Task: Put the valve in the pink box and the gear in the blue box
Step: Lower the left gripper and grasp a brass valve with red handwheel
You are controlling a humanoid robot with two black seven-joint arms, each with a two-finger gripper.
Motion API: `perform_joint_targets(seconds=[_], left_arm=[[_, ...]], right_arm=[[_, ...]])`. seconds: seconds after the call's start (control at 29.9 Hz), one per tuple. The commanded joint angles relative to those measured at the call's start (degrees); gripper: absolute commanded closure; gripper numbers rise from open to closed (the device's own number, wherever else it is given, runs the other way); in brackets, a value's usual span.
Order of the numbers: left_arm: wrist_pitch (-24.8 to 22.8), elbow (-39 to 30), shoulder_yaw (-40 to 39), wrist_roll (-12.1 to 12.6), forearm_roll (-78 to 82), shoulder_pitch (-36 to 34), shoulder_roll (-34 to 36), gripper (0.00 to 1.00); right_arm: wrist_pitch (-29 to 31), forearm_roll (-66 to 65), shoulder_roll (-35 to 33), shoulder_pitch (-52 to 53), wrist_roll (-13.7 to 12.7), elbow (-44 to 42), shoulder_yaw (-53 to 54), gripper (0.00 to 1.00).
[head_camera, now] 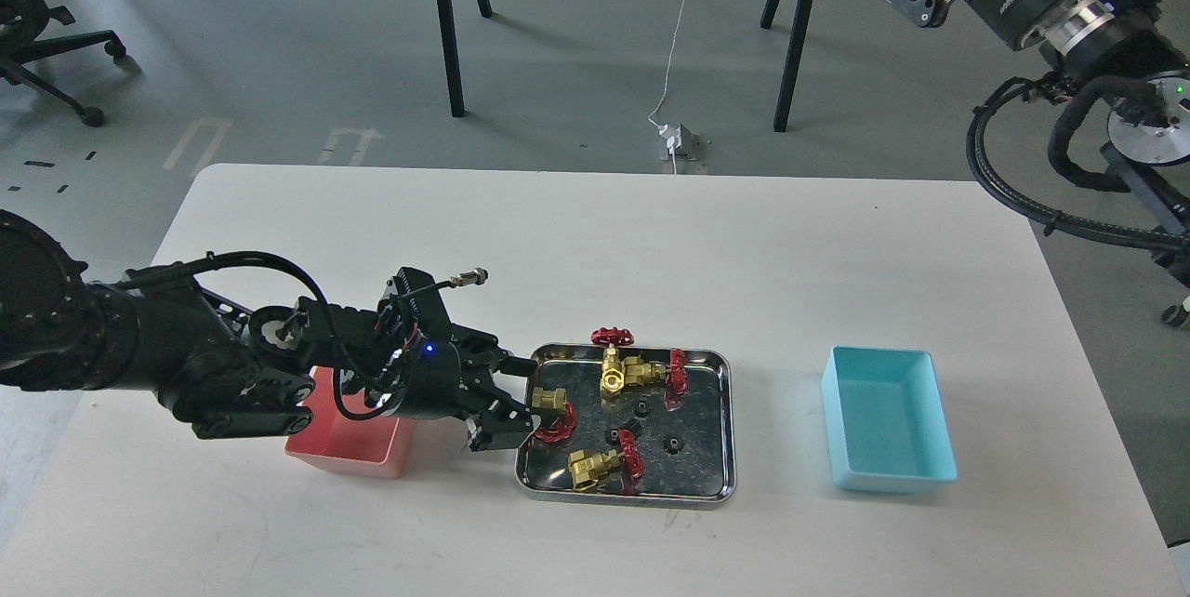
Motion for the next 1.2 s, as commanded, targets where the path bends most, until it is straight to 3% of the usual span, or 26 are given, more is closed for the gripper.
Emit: perform_joint_targets(seconds=[0.0,0.64,1.17], left_arm=[[0.11,0.0,-1.06,0.0,-0.03,1.12,-0.11,0.29],[1.96,2.28,-1.5,0.0,0.23,4.03,-1.34,0.39],[2.75,5.1,-1.42,0.0,0.23,4.2,-2.13,0.68]], right_arm=[[0.0,-0.02,0.0,-0.45,0.0,-0.07,0.13,0.0],[0.0,0.06,-0.09,-0.8,0.09,0.1,0.39,0.0],[0.0,0.06,-0.71,-0.98,0.18,0.1,0.39,0.0]])
